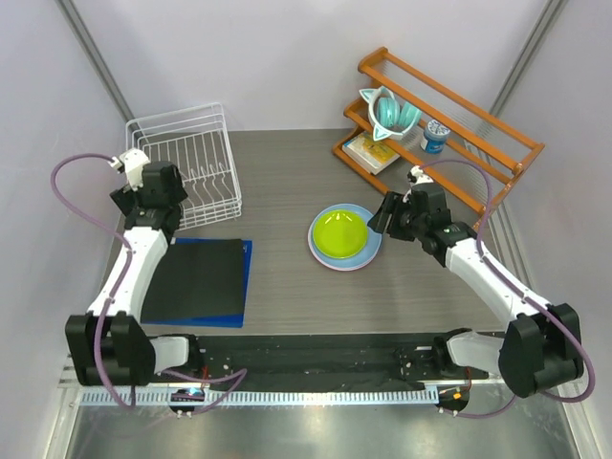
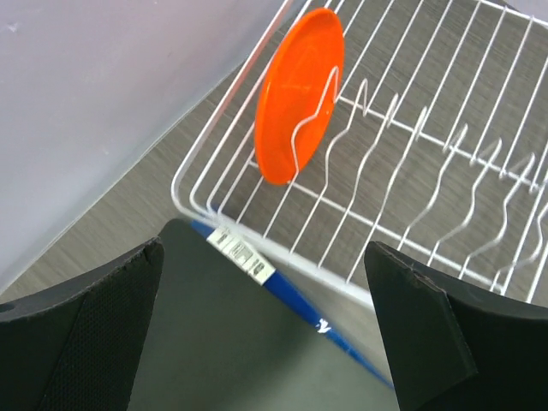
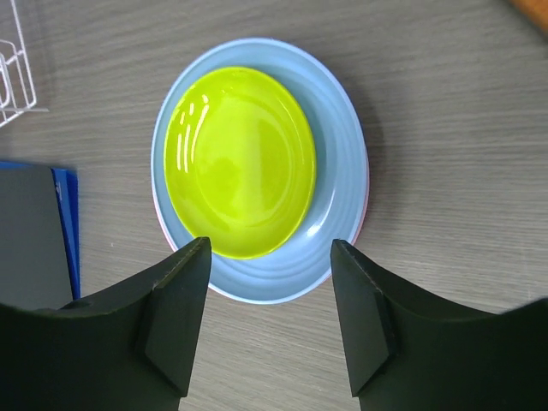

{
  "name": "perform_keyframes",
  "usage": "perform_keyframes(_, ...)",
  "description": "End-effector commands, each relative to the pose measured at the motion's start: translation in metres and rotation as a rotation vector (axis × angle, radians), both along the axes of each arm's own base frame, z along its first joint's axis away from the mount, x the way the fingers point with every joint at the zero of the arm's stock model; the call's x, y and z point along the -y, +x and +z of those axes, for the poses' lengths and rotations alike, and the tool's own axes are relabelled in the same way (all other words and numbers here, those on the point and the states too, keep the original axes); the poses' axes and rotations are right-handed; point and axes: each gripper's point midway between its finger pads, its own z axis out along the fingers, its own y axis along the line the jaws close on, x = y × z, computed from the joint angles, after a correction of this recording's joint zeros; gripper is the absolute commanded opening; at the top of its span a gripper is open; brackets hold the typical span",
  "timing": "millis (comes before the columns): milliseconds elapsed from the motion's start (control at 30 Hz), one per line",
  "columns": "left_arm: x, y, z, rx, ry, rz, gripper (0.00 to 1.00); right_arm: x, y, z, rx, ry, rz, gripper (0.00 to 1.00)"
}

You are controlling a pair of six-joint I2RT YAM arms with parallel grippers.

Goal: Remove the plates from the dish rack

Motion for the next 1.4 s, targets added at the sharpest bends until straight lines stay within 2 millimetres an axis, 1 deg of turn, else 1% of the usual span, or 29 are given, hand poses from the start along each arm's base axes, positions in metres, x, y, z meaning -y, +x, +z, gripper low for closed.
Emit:
perform_keyframes(0,-0.024,0.041,0.012,0.103,-0.08,0.022,1.0,0.008,0.001,0.011,0.039,-0.037,-0.008,0.64)
perform_keyframes(33,-0.034,0.044,0.005,0.087,-0.09,0.041,1.0,0.008,0.001,0.01,0.037,-0.039,-0.005,0.64)
perform_keyframes(67,-0.038,0.051,0.009,0.097,-0.099,0.043,0.99,0.007,0.002,0.007,0.026,-0.04,-0.003,0.64)
perform_keyframes(100,-0.036,0.059,0.004,0.087,-0.12,0.011,1.0,0.007,0.002,0.005,0.02,-0.04,-0.002,0.64)
perform_keyframes(133,-0.042,0.067,-0.011,0.05,-0.135,0.016,0.99,0.006,0.003,0.002,0.011,-0.043,0.001,0.64)
perform_keyframes(167,-0.045,0.072,-0.015,0.037,-0.141,0.017,1.0,0.006,0.006,0.0,0.014,-0.045,0.003,0.64)
perform_keyframes(200,-0.044,0.08,-0.018,0.038,-0.155,0.007,0.99,0.005,0.008,-0.006,-0.003,-0.047,0.007,0.64)
perform_keyframes(233,-0.049,0.086,-0.031,0.022,-0.18,0.014,0.99,0.003,0.009,-0.008,-0.007,-0.048,0.013,0.64)
perform_keyframes(267,-0.05,0.09,-0.035,0.022,-0.194,0.013,0.99,0.003,0.012,-0.009,-0.005,-0.046,0.012,0.63)
perform_keyframes(333,-0.052,0.1,-0.039,0.049,-0.209,0.002,0.97,-0.001,0.015,-0.017,-0.026,-0.042,0.024,0.63)
perform_keyframes(367,-0.05,0.105,-0.049,0.036,-0.229,-0.012,0.96,-0.003,0.018,-0.018,-0.022,-0.036,0.028,0.63)
perform_keyframes(433,-0.05,0.11,-0.055,0.035,-0.24,-0.024,0.94,-0.006,0.019,-0.025,-0.04,-0.029,0.033,0.63)
perform_keyframes(500,-0.057,0.111,-0.064,0.016,-0.23,-0.002,0.94,-0.007,0.021,-0.029,-0.043,-0.028,0.039,0.62)
perform_keyframes(533,-0.064,0.112,-0.064,0.018,-0.228,0.013,0.93,-0.008,0.021,-0.033,-0.052,-0.028,0.043,0.63)
perform_keyframes(600,-0.067,0.115,-0.066,0.025,-0.245,0.019,0.9,-0.009,0.022,-0.036,-0.052,-0.025,0.047,0.62)
perform_keyframes(633,-0.071,0.115,-0.063,0.04,-0.235,0.032,0.89,-0.01,0.022,-0.037,-0.053,-0.024,0.051,0.62)
perform_keyframes(733,-0.08,0.116,-0.064,0.043,-0.228,0.039,0.89,-0.012,0.024,-0.043,-0.063,-0.022,0.059,0.61)
perform_keyframes(767,-0.082,0.119,-0.059,0.045,-0.221,0.038,0.88,-0.012,0.024,-0.047,-0.071,-0.022,0.061,0.61)
perform_keyframes(800,-0.083,0.119,-0.064,0.03,-0.219,0.043,0.88,-0.012,0.024,-0.049,-0.074,-0.023,0.061,0.61)
perform_keyframes(967,-0.089,0.121,-0.069,0.017,-0.206,0.055,0.76,-0.014,0.024,-0.057,-0.089,-0.029,0.074,0.6)
perform_keyframes(1000,-0.092,0.121,-0.069,0.015,-0.196,0.063,0.69,-0.013,0.024,-0.059,-0.094,-0.032,0.075,0.6)
perform_keyframes(1067,-0.094,0.121,-0.071,0.009,-0.196,0.069,0.62,-0.012,0.022,-0.062,-0.099,-0.037,0.078,0.6)
perform_keyframes(1100,-0.095,0.123,-0.07,0.013,-0.198,0.067,0.56,-0.012,0.022,-0.065,-0.104,-0.038,0.08,0.6)
perform_keyframes(1133,-0.095,0.123,-0.074,-0.004,-0.206,0.067,0.53,-0.013,0.022,-0.066,-0.107,-0.035,0.079,0.6)
perform_keyframes(1167,-0.095,0.123,-0.075,-0.006,-0.205,0.07,0.51,-0.013,0.022,-0.066,-0.109,-0.035,0.08,0.59)
perform_keyframes(1267,-0.096,0.122,-0.072,0.0,-0.202,0.079,0.38,-0.012,0.02,-0.068,-0.113,-0.039,0.075,0.59)
perform_keyframes(1367,-0.097,0.119,-0.069,0.006,-0.196,0.085,0.33,-0.011,0.02,-0.063,-0.096,-0.037,0.07,0.59)
